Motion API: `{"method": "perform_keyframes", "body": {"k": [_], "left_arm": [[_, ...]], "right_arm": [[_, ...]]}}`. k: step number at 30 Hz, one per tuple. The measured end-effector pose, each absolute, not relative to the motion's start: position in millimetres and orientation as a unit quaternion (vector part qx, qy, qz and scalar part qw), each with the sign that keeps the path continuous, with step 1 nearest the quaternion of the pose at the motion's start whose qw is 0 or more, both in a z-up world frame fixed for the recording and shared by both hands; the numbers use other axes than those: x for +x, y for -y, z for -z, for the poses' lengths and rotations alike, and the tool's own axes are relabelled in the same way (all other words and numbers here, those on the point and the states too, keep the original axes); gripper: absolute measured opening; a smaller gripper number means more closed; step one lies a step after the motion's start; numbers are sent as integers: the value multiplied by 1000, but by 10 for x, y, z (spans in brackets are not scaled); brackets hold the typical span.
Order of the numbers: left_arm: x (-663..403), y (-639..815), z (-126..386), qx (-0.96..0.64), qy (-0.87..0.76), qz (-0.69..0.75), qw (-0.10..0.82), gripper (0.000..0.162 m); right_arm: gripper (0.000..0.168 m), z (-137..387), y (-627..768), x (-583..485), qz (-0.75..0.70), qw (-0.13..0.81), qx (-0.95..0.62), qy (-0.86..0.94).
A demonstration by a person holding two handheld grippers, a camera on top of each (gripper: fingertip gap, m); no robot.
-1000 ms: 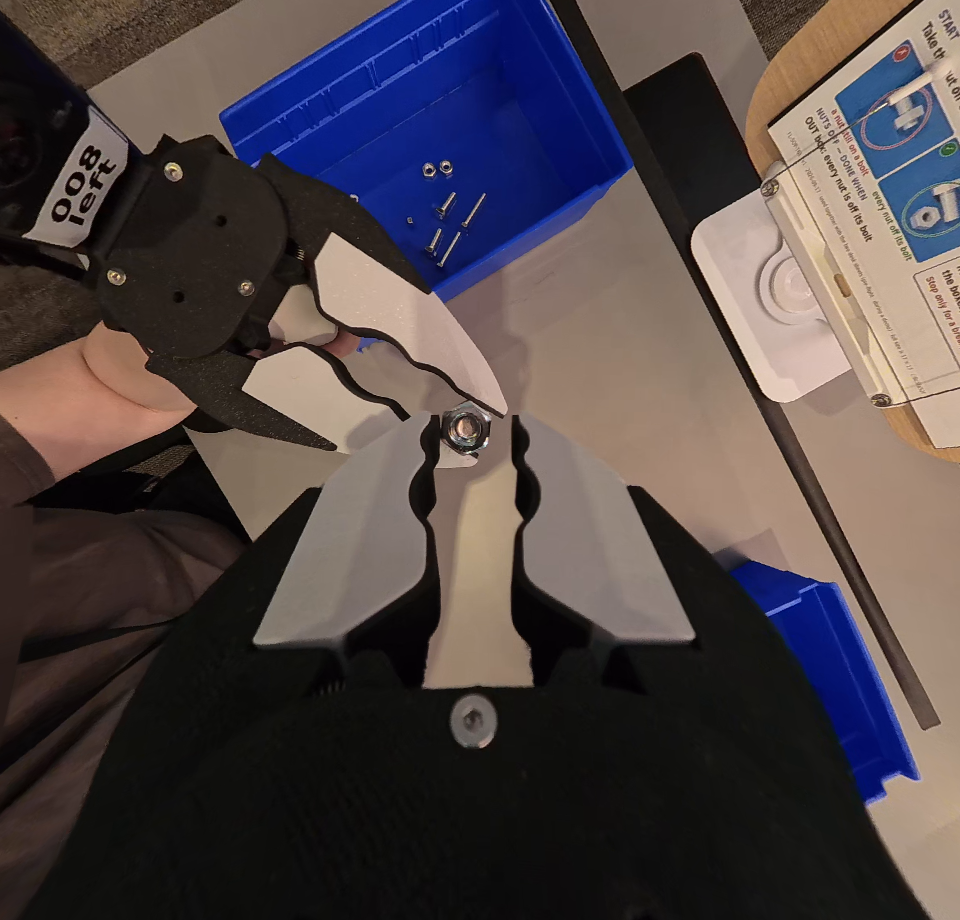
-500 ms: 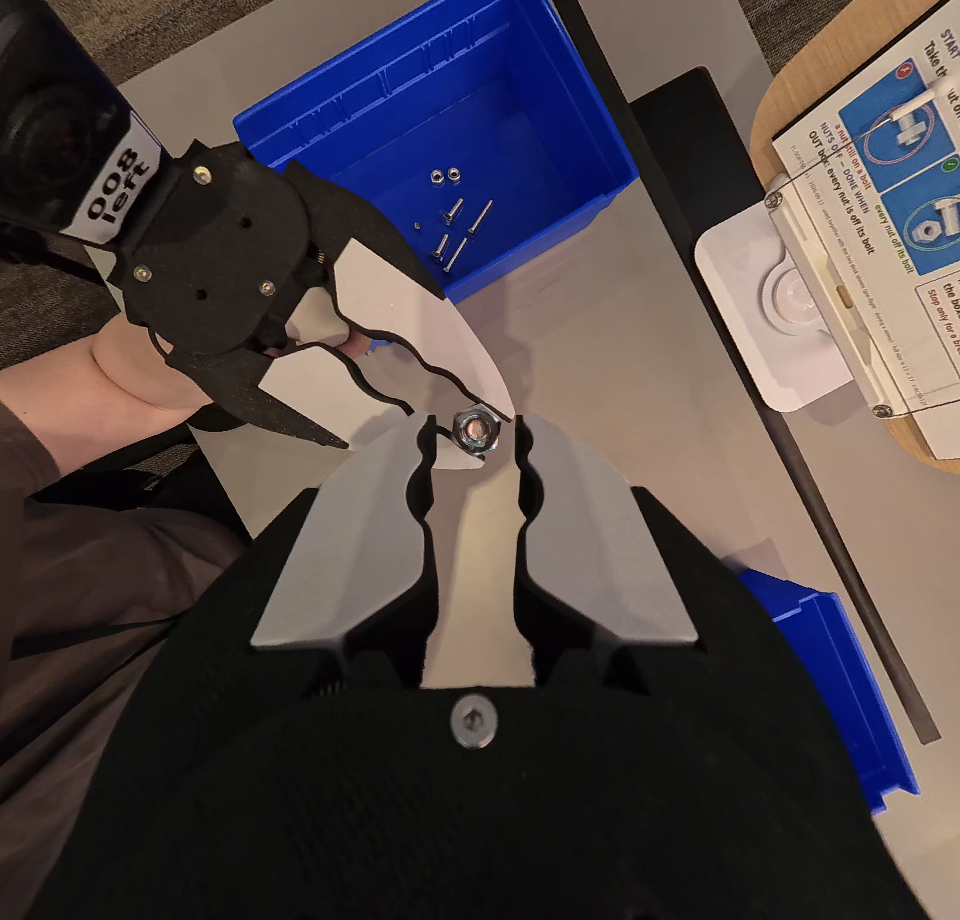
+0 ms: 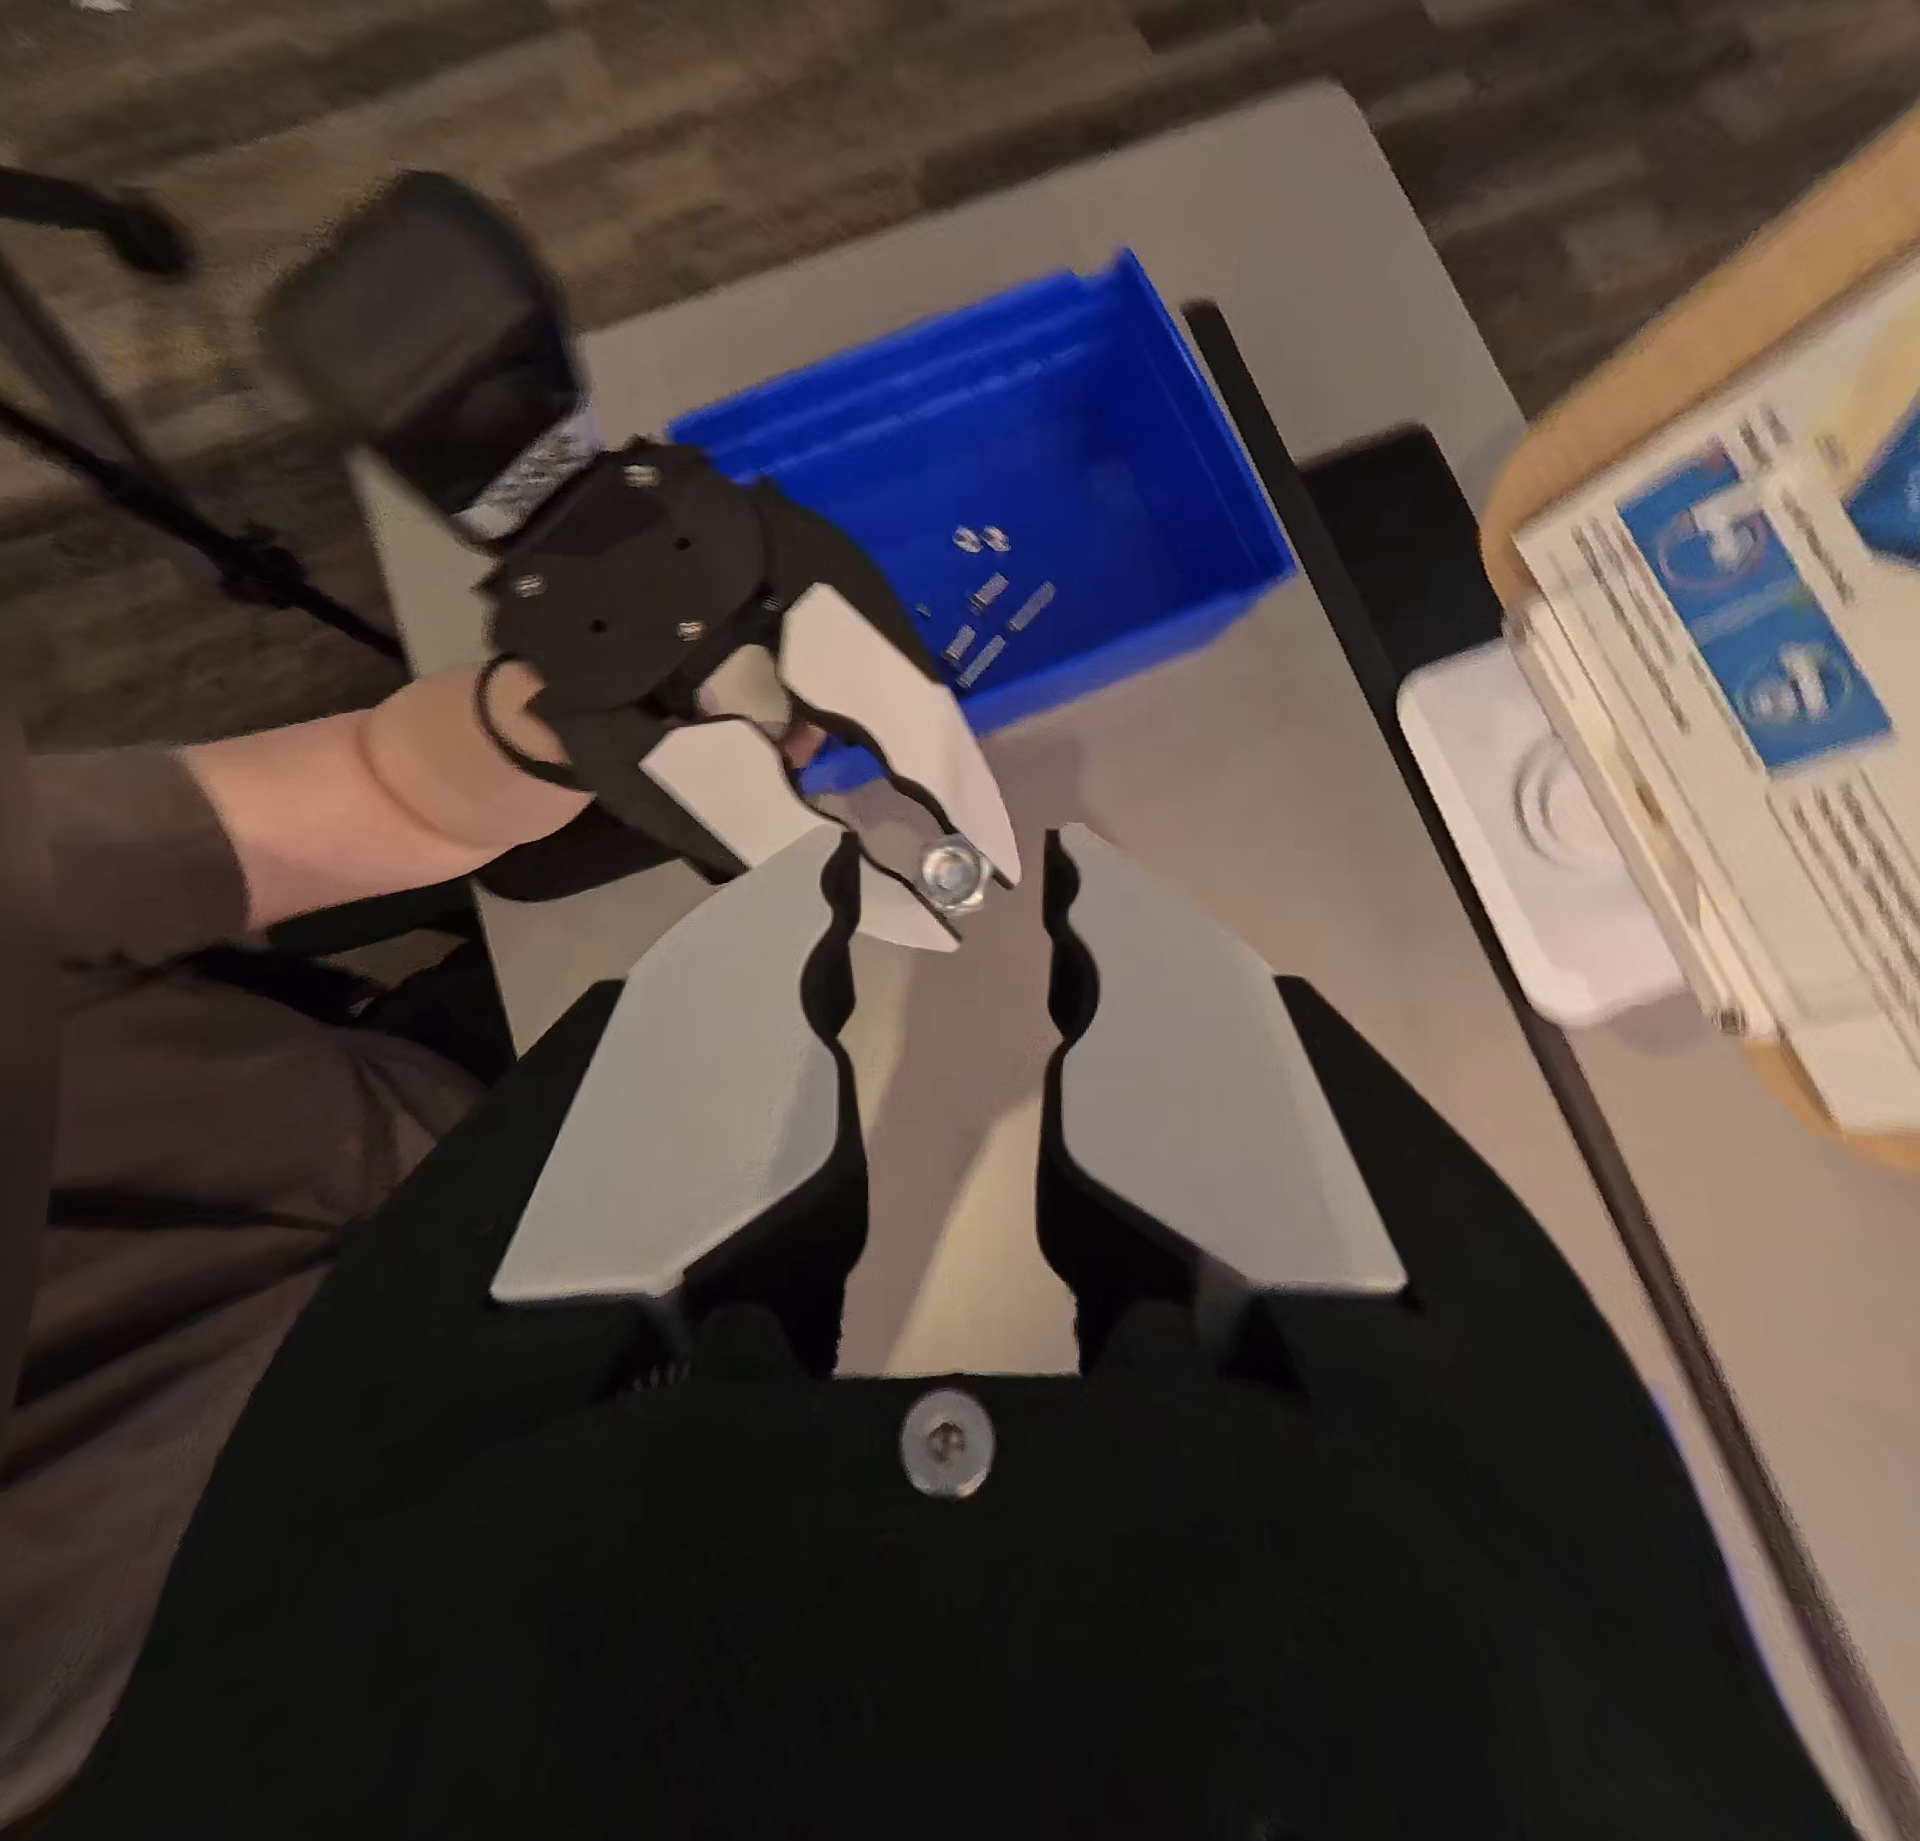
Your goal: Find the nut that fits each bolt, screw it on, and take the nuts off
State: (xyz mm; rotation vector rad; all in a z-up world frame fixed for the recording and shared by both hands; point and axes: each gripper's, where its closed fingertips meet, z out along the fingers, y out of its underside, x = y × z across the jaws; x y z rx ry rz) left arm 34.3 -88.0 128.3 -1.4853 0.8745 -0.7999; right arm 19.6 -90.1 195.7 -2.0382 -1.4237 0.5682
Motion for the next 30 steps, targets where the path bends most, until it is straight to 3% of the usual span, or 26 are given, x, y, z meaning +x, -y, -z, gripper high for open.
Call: {"method": "perform_keyframes", "body": {"k": [2,8,15,30], "left_arm": [[354,900,-1287,-634,-378,348,579,18],[404,1003,-1310,-620,-391,384,561,18],[466,1102,-1337,-601,-404,422,545,18],[533,1158,-1312,-598,-419,423,537,18]], "right_arm": [[43,-2092,979,226,-250,324,-704,580],[43,-2277,1222,452,-427,436,-529,589],[35,-2004,1093,665,-541,496,-461,499],[38,-1642,1170,409,-511,489,-475,523]]}}
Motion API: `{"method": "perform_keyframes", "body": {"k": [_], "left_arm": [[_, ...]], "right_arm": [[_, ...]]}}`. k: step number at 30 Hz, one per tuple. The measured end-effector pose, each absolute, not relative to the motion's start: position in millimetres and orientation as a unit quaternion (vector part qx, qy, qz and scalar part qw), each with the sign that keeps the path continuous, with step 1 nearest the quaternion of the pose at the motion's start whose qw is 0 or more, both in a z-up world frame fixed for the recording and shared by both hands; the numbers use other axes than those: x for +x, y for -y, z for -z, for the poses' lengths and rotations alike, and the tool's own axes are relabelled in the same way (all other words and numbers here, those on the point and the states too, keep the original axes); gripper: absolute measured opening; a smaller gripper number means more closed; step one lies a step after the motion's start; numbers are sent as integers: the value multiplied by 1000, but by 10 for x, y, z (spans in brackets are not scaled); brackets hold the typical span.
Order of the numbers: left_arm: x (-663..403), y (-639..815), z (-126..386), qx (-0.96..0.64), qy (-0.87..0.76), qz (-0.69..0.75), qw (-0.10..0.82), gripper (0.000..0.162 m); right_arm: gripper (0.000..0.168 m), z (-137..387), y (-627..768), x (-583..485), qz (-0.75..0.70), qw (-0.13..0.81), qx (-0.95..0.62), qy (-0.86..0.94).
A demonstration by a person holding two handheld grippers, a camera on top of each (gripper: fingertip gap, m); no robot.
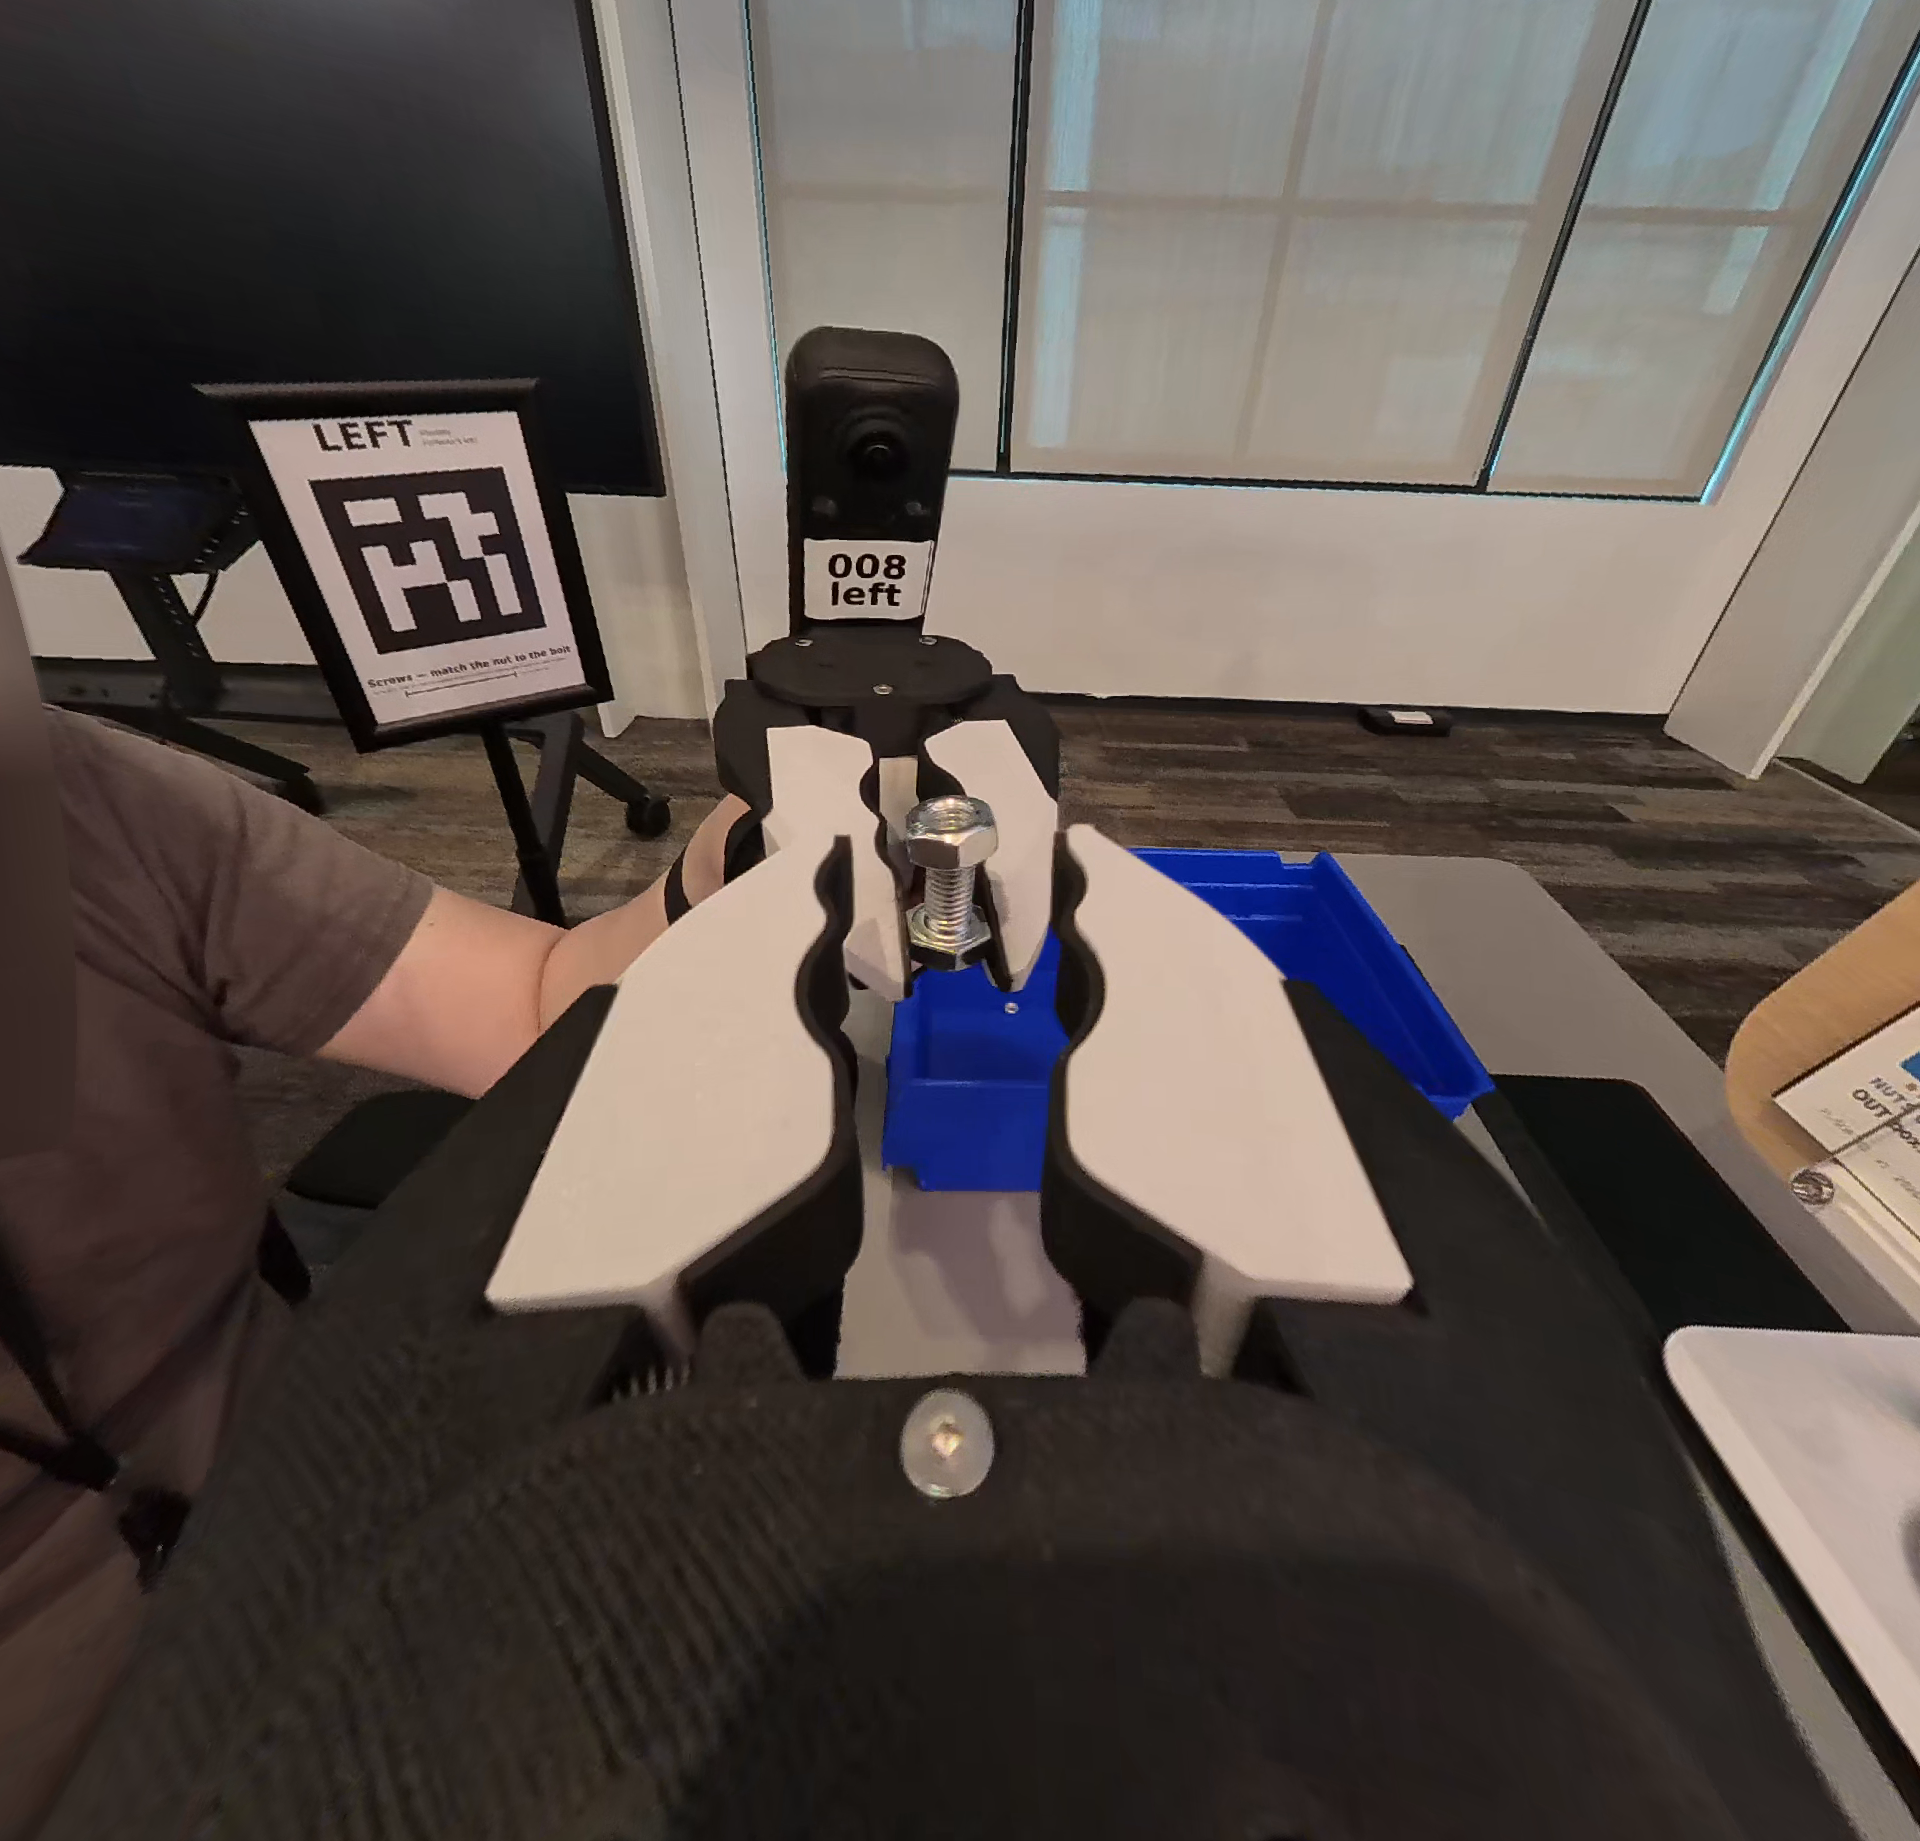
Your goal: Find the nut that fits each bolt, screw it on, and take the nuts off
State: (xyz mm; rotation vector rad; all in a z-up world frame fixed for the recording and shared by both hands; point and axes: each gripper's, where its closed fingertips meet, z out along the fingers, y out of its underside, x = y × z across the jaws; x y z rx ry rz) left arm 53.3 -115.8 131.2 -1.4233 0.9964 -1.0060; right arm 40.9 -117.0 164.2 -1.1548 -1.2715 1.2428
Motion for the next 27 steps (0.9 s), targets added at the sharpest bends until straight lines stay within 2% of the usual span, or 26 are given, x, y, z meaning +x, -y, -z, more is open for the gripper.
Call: {"method": "perform_keyframes", "body": {"k": [27], "left_arm": [[598,1225,-1286,-595,-434,424,527,18]], "right_arm": [[30,-1612,1275,345,-526,474,-449,546]]}}
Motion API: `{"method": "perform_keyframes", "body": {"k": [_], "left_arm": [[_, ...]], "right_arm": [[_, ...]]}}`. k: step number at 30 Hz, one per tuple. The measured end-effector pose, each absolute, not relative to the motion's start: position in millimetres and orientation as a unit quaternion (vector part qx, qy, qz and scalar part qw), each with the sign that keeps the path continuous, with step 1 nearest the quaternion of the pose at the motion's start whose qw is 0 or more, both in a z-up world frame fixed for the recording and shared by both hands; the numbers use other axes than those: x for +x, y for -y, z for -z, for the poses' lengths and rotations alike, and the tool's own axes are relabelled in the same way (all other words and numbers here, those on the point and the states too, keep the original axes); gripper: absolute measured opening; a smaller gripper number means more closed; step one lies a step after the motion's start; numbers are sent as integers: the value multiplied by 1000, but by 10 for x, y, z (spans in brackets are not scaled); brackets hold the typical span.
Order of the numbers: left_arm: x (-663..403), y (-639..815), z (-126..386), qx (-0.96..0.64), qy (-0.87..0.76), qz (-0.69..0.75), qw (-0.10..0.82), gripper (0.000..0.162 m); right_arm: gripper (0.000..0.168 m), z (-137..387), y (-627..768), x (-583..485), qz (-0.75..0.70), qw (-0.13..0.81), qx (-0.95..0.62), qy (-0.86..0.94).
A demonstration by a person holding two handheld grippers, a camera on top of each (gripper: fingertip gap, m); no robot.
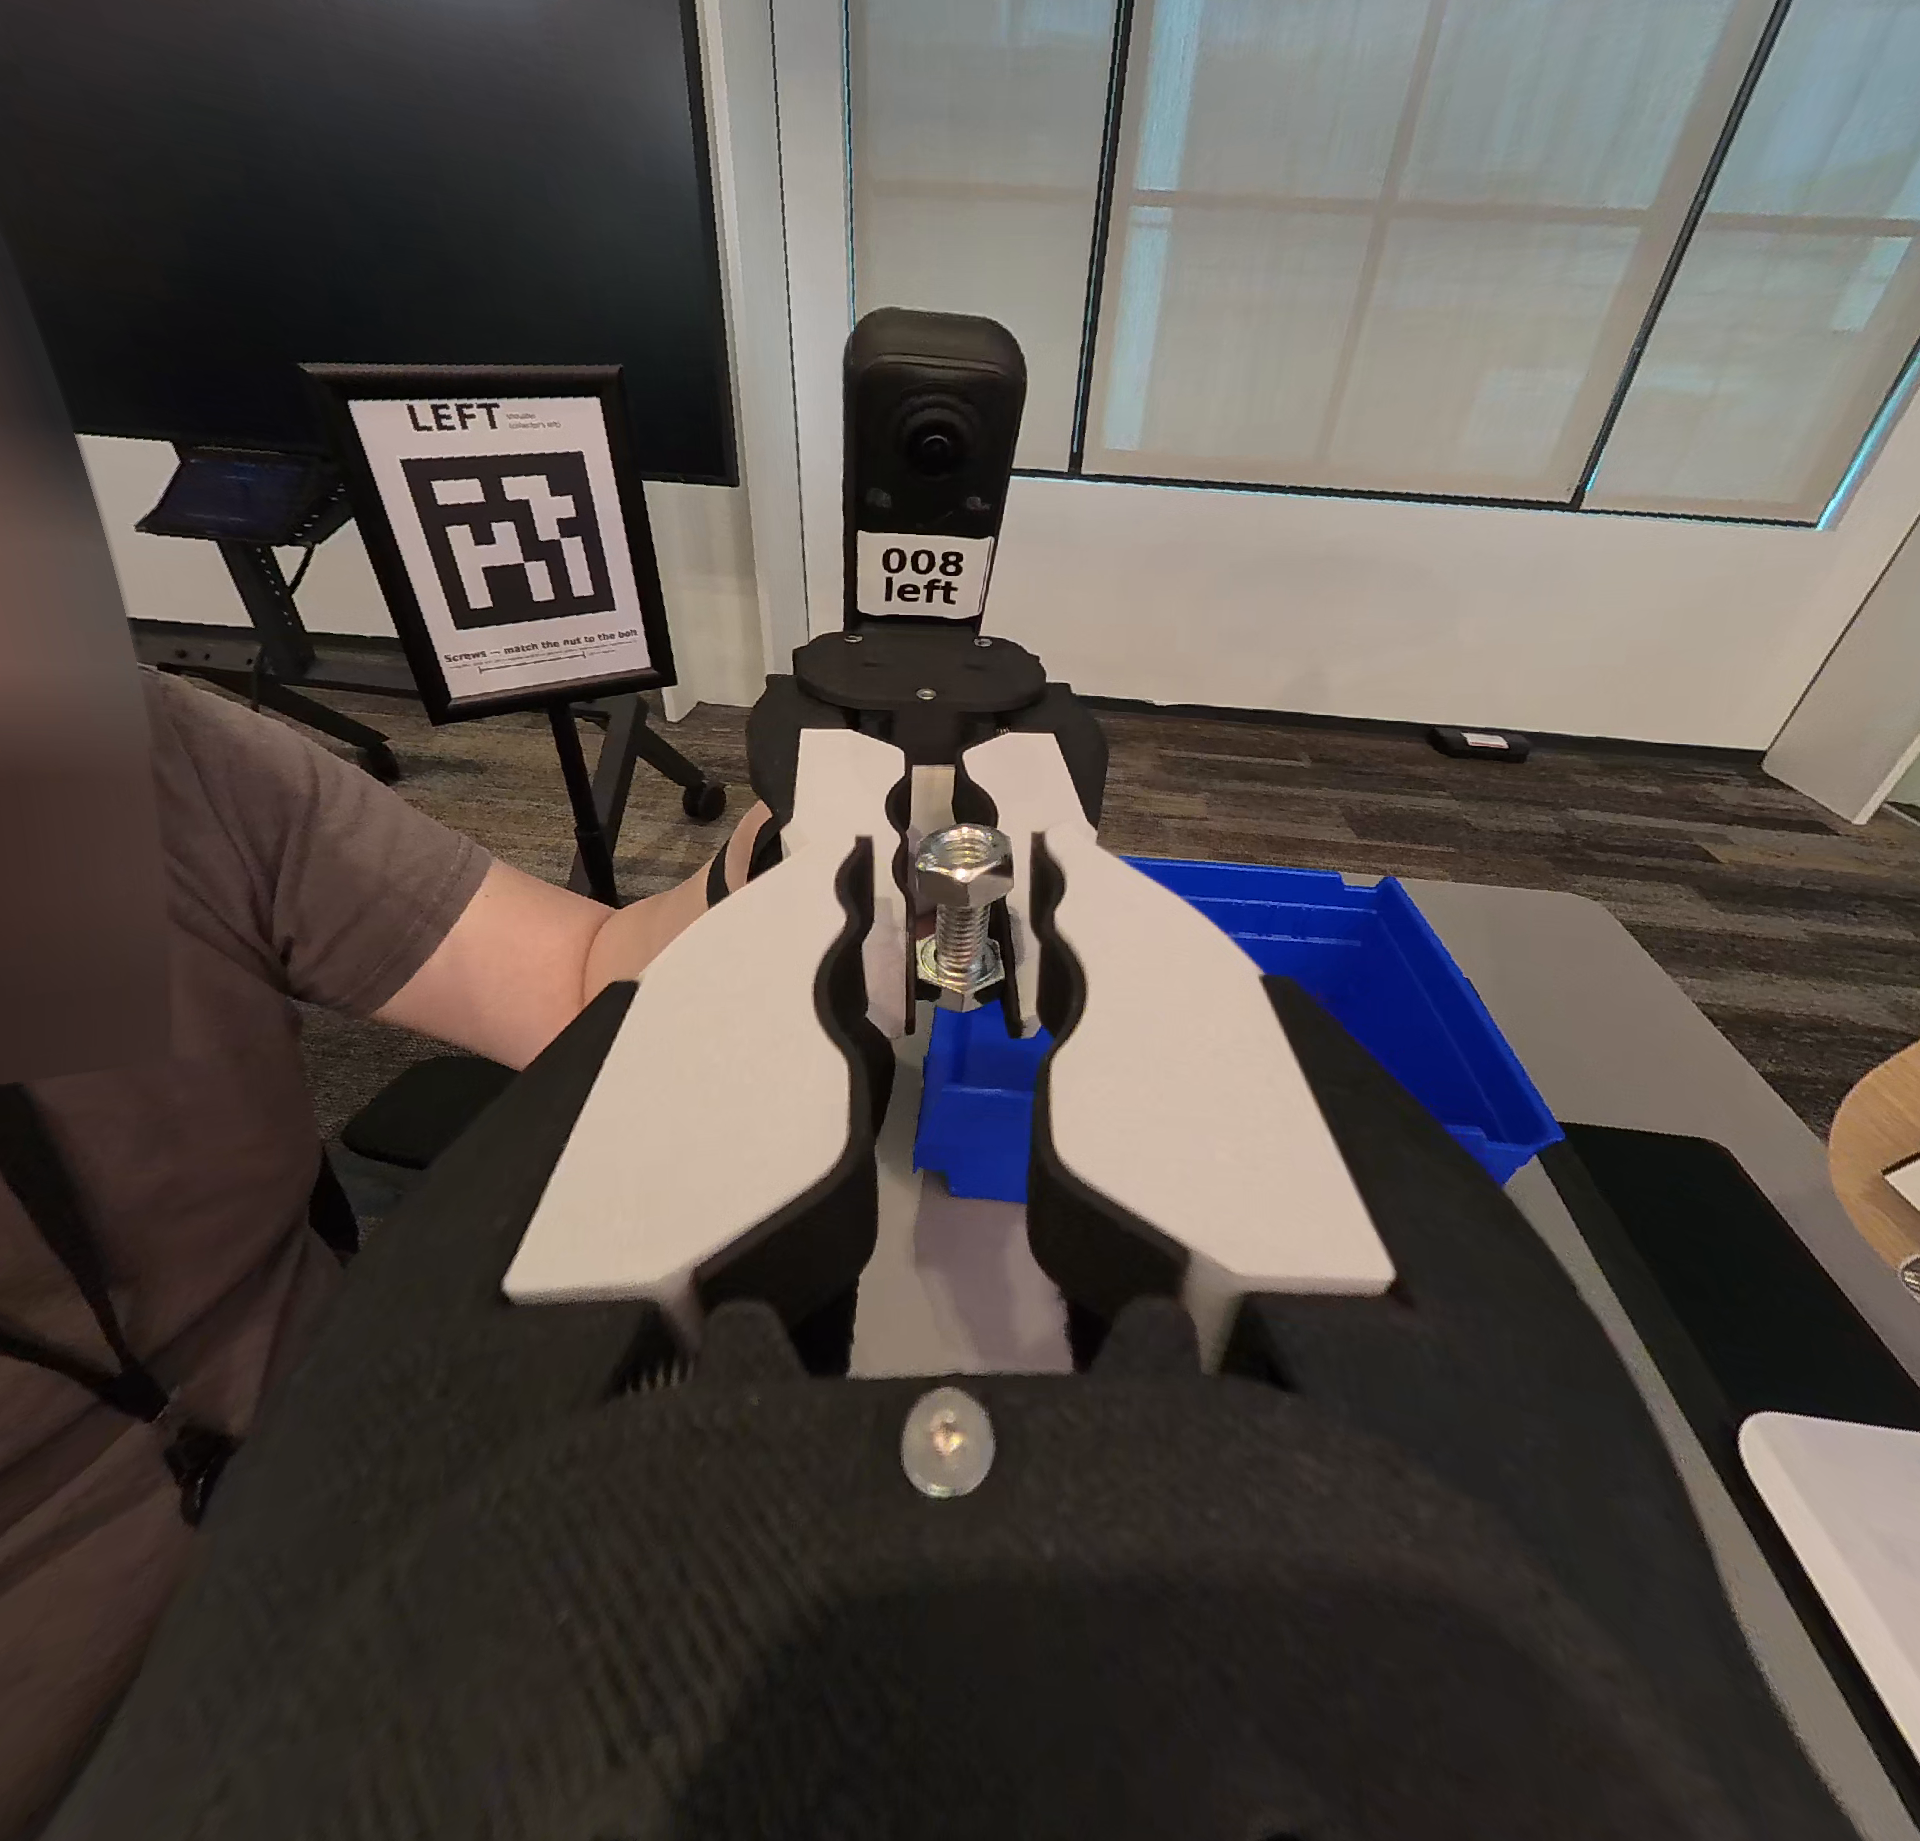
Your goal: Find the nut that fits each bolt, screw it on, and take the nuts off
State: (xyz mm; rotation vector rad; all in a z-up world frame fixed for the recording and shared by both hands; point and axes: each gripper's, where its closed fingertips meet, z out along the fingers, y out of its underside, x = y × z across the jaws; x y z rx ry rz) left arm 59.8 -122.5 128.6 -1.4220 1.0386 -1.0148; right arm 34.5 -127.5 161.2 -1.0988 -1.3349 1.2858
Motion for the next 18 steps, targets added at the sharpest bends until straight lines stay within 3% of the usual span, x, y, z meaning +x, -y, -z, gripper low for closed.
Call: {"method": "perform_keyframes", "body": {"k": [18], "left_arm": [[620,1246,-1277,-593,-441,422,525,18]], "right_arm": [[22,-1579,1257,384,-531,463,-454,545]]}}
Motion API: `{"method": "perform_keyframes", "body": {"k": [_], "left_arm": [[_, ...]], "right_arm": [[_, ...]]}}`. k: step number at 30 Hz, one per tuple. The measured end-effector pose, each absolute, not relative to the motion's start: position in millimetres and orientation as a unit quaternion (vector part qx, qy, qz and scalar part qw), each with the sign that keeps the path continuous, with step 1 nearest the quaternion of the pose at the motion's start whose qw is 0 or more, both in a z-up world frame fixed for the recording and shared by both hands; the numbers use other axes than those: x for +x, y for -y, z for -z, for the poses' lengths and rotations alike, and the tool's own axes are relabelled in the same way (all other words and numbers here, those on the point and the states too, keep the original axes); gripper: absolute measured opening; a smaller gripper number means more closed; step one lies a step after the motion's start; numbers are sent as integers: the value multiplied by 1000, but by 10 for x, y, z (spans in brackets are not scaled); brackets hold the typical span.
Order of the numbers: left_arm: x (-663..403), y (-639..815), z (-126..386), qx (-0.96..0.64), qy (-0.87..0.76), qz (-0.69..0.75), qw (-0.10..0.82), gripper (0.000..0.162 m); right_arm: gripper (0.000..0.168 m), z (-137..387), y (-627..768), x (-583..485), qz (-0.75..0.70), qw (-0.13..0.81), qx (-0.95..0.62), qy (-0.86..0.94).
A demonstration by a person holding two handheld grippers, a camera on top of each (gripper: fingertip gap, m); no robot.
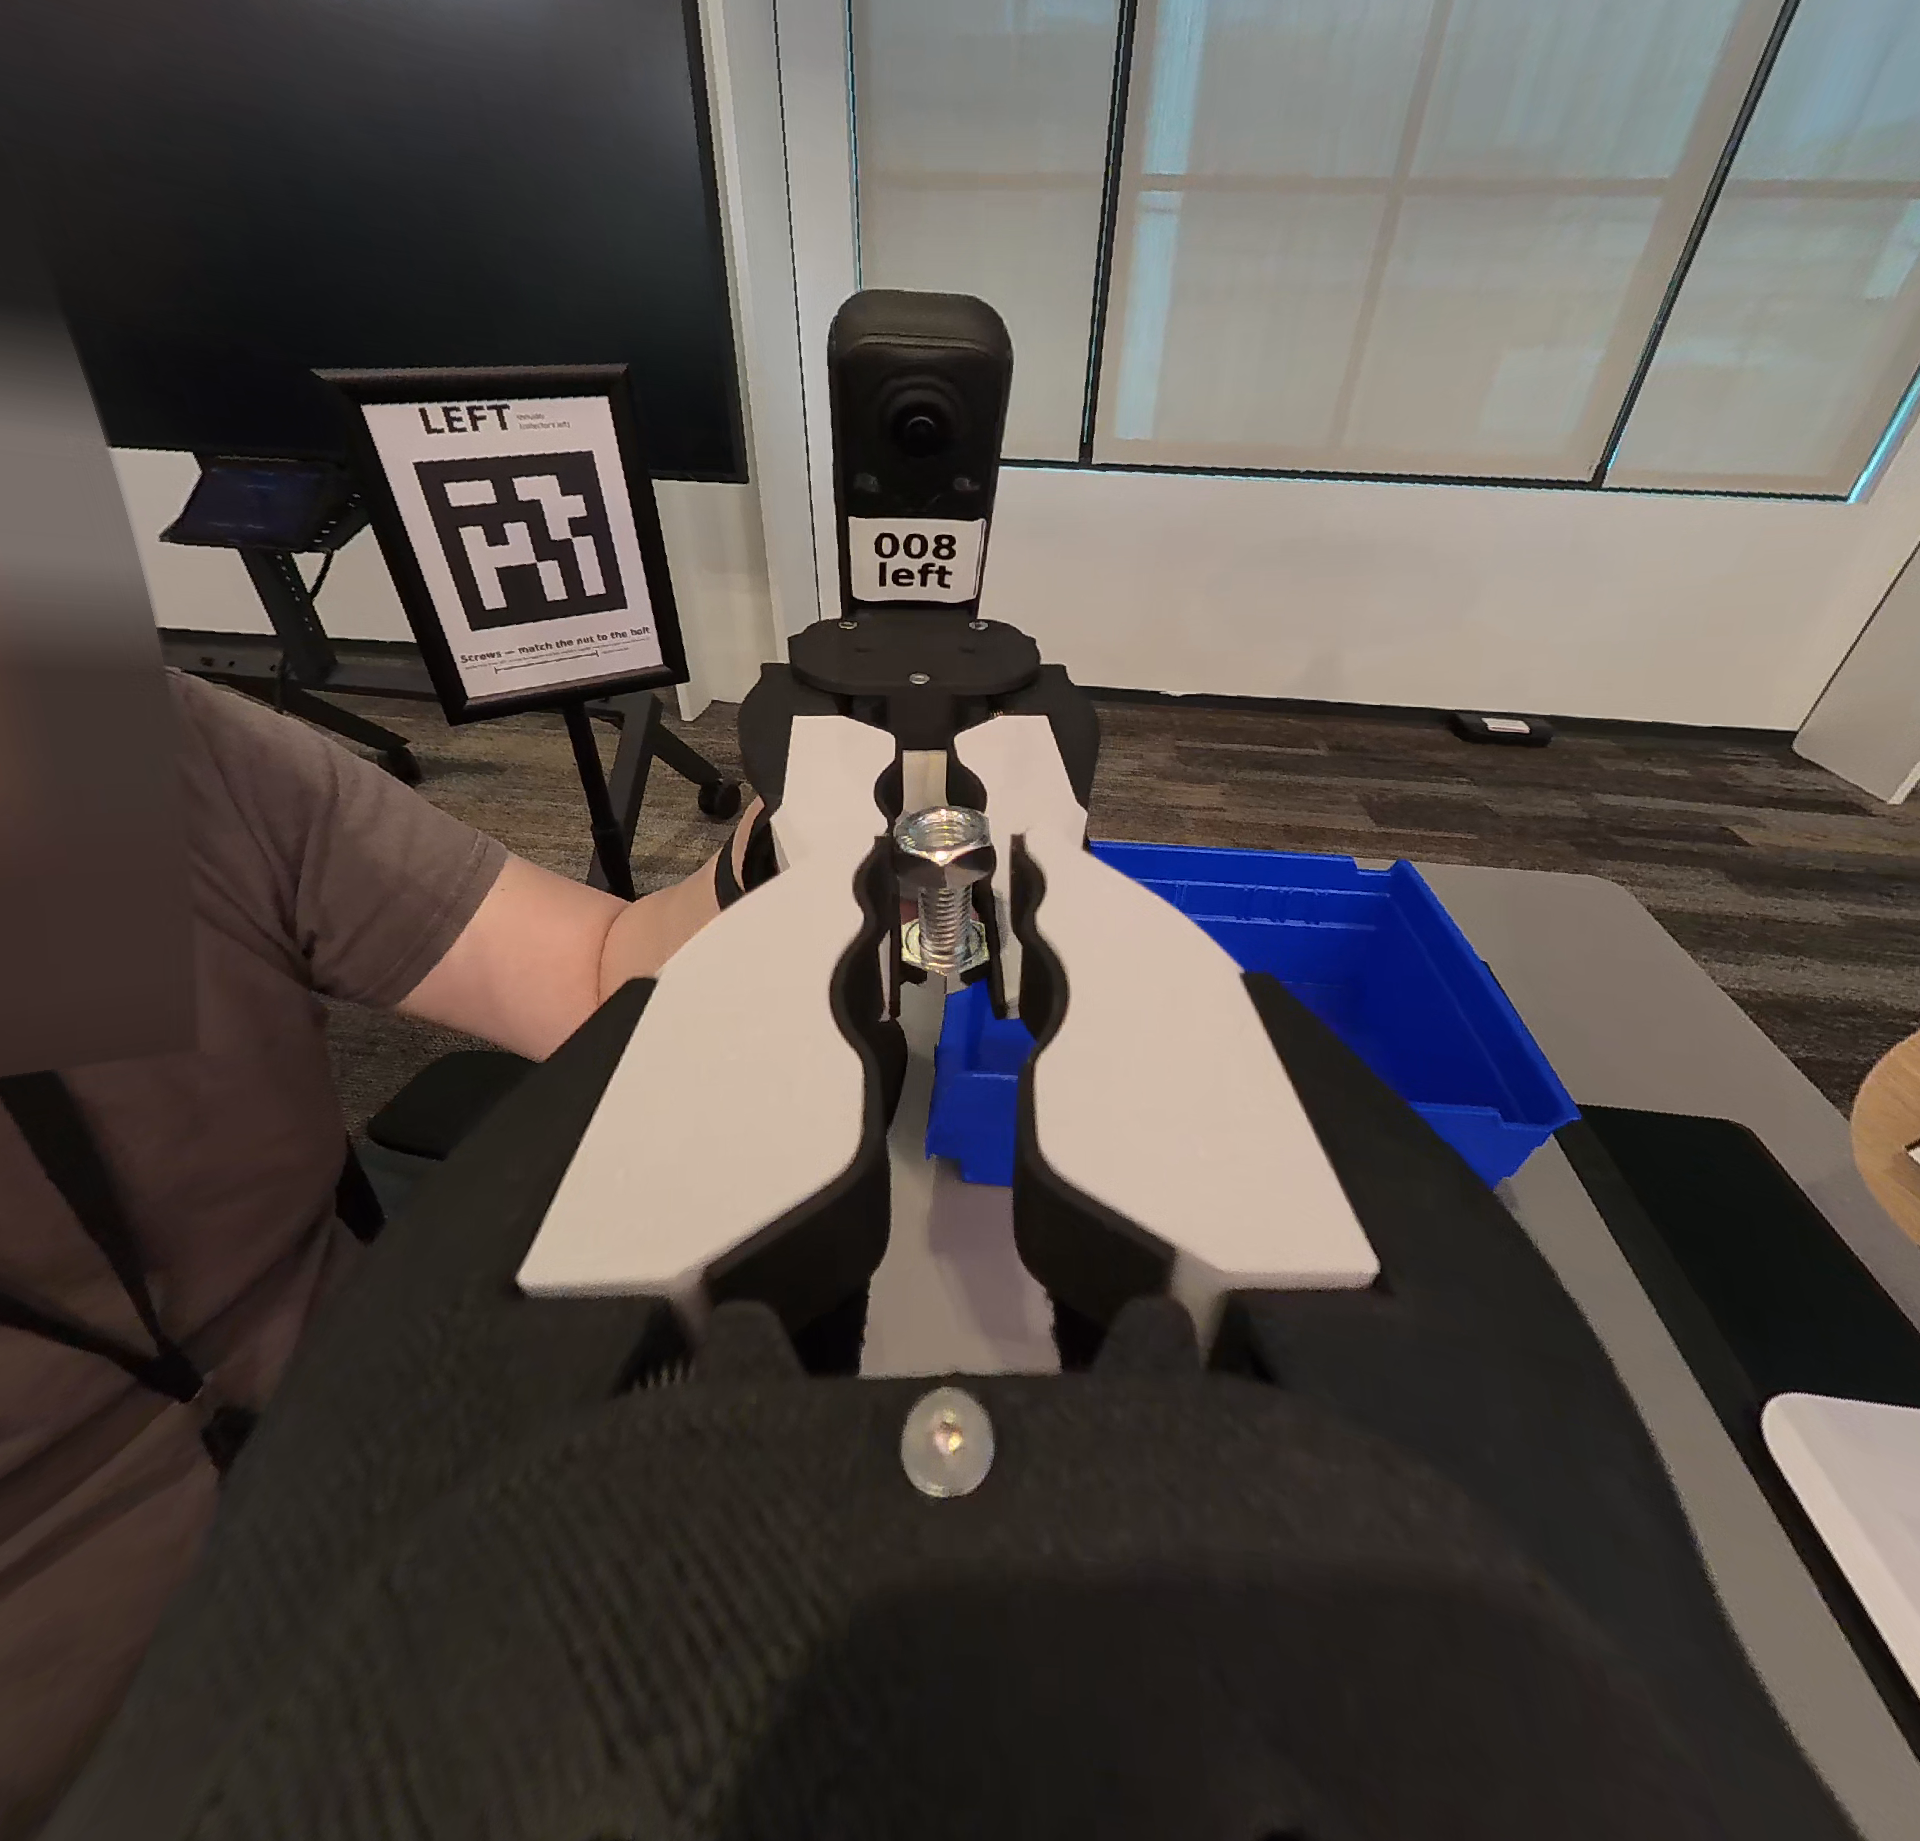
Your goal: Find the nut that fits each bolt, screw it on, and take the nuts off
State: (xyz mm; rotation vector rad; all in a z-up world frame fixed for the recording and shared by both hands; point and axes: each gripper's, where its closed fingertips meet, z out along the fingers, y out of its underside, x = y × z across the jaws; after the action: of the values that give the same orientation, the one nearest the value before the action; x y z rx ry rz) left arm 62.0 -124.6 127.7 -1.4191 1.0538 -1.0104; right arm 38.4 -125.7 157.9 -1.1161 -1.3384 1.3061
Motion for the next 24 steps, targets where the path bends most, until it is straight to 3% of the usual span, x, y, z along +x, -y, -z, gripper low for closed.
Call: {"method": "perform_keyframes", "body": {"k": [16,24], "left_arm": [[642,1307,-1320,-577,-446,437,526,18],[686,1541,-1360,-537,-478,500,482,18]], "right_arm": [[18,-1634,1322,419,-590,432,-436,525],[19,-1657,1525,468,-627,384,-398,549]]}}
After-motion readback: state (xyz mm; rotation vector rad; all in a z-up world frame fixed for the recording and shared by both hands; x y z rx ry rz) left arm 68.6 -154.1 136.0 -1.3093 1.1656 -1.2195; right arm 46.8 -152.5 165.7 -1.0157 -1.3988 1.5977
